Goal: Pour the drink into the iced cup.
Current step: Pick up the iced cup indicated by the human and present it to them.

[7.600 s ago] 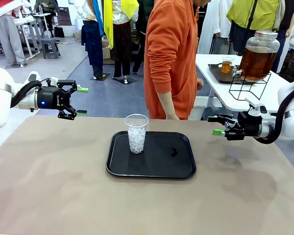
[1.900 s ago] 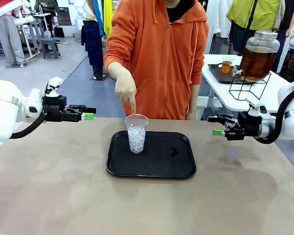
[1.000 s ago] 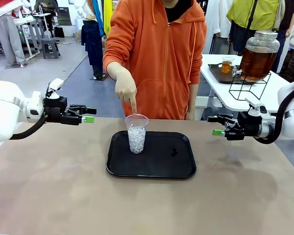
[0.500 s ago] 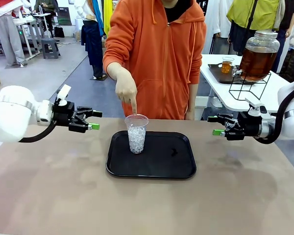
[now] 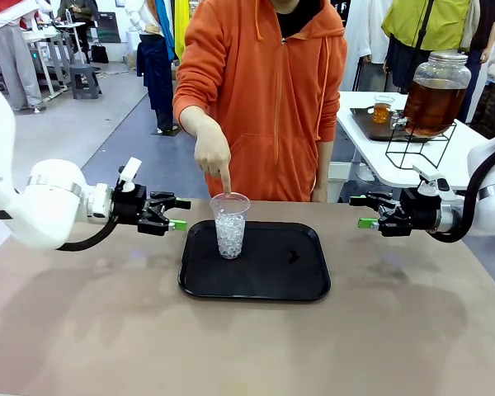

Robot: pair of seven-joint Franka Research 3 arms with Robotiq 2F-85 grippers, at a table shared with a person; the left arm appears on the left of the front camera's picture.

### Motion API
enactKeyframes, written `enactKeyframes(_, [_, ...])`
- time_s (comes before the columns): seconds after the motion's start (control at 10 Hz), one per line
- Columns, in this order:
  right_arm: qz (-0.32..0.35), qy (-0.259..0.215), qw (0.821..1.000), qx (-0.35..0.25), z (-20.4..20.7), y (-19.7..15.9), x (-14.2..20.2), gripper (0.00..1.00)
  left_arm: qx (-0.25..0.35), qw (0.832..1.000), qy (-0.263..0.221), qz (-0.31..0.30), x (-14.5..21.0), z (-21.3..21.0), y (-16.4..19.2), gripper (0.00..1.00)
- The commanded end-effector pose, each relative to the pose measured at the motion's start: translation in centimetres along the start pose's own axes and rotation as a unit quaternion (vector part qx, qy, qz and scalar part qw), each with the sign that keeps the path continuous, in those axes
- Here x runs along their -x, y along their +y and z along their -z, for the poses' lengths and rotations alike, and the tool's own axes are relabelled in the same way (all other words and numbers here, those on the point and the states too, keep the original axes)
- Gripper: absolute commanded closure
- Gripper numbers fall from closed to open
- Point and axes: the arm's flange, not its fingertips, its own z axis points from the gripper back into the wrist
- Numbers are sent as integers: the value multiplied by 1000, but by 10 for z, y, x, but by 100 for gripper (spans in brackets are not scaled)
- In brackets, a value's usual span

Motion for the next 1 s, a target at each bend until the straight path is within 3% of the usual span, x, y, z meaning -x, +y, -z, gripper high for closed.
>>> enactKeyframes(0.0, [2, -2, 1000, 0, 2, -1, -3, 0, 0, 1000, -10, 0, 2, 13, 6, 0])
enactKeyframes(0.4, [2, -2, 1000, 0, 2, -1, -3, 0, -3, 1000, -16, -7, 9, 35, 8, 0])
enactKeyframes(0.9, [2, -2, 1000, 0, 2, -1, -3, 0, 7, 1000, -9, -8, 10, 32, 4, 0])
